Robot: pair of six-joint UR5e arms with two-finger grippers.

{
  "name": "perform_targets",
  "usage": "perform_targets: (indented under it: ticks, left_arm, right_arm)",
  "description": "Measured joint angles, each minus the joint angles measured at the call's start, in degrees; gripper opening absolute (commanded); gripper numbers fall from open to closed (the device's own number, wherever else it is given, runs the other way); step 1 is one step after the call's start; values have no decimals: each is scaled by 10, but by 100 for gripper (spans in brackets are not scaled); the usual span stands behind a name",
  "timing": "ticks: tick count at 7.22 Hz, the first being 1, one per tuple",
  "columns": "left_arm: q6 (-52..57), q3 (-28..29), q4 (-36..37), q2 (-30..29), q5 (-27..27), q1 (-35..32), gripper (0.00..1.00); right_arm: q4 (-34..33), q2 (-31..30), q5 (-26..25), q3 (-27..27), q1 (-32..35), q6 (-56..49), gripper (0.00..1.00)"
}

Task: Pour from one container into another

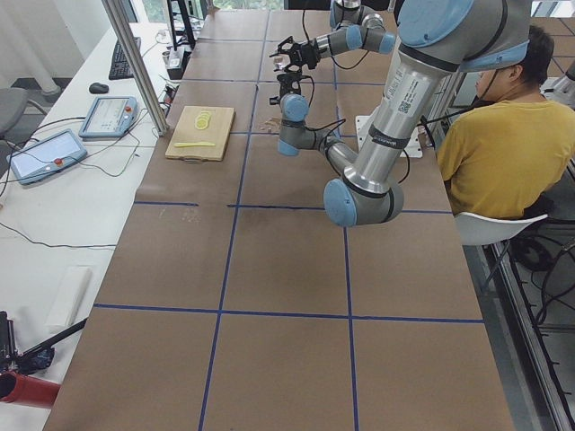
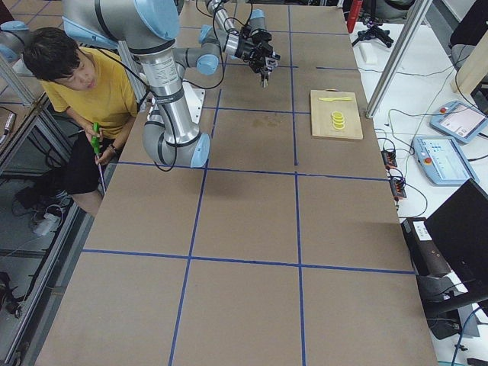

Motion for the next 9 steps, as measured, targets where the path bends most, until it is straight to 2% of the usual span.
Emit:
perform_targets:
  ticks: [5,9]
  left_arm:
    - [0,0,0,0,0,0,0]
    - [0,0,1,0,1,0,0]
  right_arm:
    - [6,13,2,6,3,12,0]
    - [21,10,37,48,8,125,0]
